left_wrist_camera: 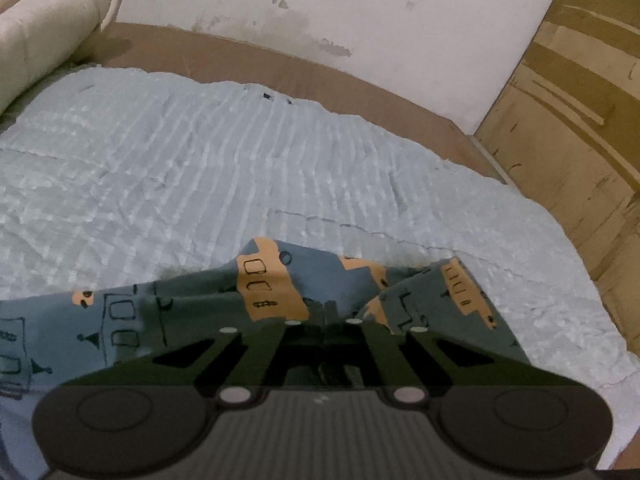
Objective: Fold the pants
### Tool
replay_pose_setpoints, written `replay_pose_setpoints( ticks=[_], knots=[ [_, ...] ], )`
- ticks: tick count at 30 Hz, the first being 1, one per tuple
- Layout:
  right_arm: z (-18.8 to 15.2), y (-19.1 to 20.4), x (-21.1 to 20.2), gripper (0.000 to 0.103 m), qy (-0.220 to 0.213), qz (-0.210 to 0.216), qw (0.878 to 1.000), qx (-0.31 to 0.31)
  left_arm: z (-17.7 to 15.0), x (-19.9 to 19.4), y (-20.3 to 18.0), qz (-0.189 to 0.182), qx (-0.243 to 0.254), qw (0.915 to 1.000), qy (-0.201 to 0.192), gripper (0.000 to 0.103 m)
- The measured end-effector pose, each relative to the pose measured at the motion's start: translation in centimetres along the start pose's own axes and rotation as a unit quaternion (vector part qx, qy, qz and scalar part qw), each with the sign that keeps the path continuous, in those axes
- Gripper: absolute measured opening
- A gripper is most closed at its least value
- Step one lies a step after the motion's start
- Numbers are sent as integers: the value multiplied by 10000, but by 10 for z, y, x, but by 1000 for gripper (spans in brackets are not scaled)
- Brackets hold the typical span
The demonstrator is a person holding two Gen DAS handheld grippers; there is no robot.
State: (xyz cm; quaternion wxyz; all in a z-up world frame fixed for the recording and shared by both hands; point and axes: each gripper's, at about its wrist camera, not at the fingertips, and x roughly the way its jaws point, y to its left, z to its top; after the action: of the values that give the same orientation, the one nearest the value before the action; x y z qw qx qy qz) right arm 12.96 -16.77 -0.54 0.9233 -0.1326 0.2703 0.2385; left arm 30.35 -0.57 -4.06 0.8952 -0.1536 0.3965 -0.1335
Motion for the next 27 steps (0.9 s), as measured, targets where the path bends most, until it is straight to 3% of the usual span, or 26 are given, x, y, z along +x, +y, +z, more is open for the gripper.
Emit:
replay_pose_setpoints(
  ticks=[7,10,12,13,15,17,23,27],
  knots=[
    [-9,5,7,8,358,24,9994,-33,-7,8,3,240,42,9996,104,0],
    [-7,4,7,22,325,-8,9994,124,-7,1,9,202,-132,9997,62,7],
    [-5,1,5,35,238,17,9995,213,-6,-7,14,208,-245,9995,10,16],
    [-3,-1,4,39,179,6,9995,273,-5,-13,17,242,-302,9992,-30,27],
    [-1,-6,3,67,60,-51,9989,451,-5,-26,22,351,-420,9984,-149,44],
    [1,-13,5,80,-59,-184,9974,694,-6,-41,27,491,-500,9970,-325,62],
    [2,-24,35,87,84,-942,9910,952,-18,-87,31,771,-501,9931,-731,93],
    [-4,-21,59,93,489,-1070,9901,767,-36,-111,29,1092,-240,9888,-985,100]
  ],
)
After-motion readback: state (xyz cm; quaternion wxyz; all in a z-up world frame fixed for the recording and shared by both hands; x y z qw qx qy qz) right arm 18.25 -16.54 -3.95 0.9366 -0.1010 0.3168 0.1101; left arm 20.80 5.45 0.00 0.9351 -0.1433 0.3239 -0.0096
